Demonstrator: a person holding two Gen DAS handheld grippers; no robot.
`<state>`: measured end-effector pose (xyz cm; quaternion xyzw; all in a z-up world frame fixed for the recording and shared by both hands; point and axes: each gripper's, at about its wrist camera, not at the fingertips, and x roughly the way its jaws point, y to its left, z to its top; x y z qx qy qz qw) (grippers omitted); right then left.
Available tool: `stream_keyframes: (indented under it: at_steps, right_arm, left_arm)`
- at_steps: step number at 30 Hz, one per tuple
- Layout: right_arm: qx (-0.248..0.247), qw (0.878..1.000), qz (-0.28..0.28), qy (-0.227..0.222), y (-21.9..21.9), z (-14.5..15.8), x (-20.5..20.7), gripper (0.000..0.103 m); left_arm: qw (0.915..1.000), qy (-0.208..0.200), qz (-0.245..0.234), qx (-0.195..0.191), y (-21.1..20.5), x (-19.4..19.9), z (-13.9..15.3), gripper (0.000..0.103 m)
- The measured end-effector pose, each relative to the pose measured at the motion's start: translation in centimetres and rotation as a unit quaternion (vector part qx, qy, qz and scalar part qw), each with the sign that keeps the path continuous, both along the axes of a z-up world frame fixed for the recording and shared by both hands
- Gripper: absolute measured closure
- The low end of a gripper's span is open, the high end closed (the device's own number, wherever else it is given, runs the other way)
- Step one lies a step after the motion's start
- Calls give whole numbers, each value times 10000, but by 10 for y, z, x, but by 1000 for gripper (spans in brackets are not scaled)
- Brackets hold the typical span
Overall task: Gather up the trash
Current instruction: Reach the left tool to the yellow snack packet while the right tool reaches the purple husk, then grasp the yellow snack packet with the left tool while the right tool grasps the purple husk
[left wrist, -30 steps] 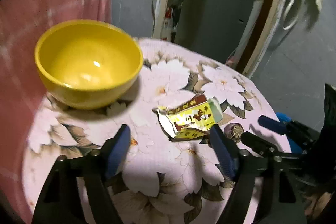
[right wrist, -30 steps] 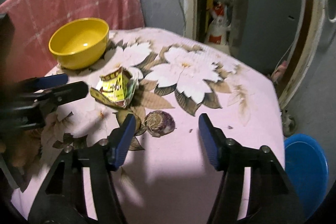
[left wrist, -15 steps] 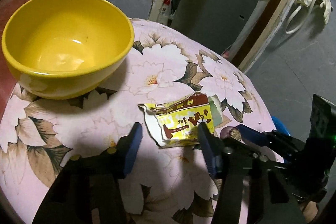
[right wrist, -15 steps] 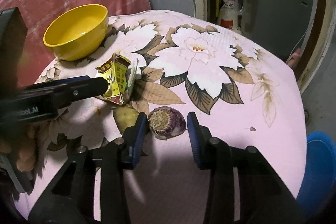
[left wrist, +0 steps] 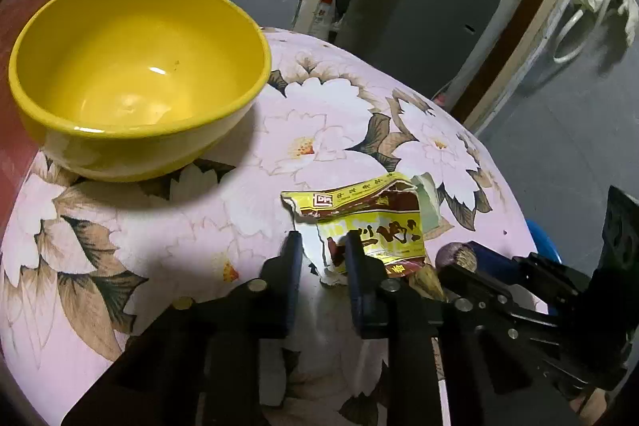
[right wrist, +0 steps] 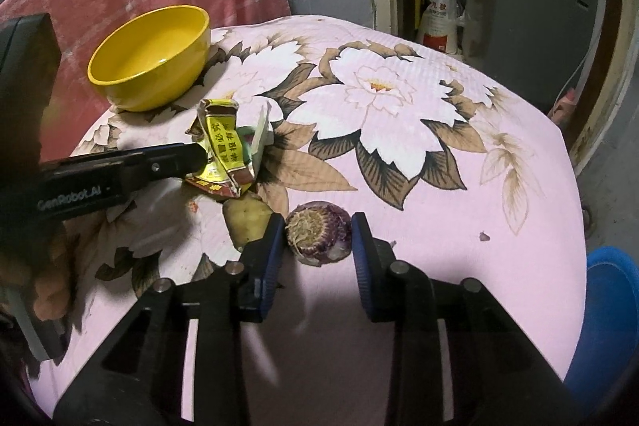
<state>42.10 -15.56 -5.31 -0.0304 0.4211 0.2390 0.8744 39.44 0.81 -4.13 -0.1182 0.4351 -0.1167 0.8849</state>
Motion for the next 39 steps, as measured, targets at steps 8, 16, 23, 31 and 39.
stream_keyframes:
  at_steps: [8,16,23,31,39]
  right_arm:
    - [10,9999,-102,-14,-9,3,-9,43]
    - [9,9998,-219,4,-20,2,-21,43]
    - [115,9993,-339,60,-31,0,-32,43]
    - [225,9987,-449,78,-36,0,-40,43]
    - [244,9984,-502,74,-42,-1,-45,43]
  left_arm:
    - [9999,-50,-133,63,-6,-8,1,102]
    - [9997,74,-92,226,-5,-16,-3,103]
    - [9996,43,-209,203,-3,-38,-2,103]
    - [9993,-52,-329,178,-5,-65,1,98]
    - [9975,-236,-627,219,-22,-73,9,55]
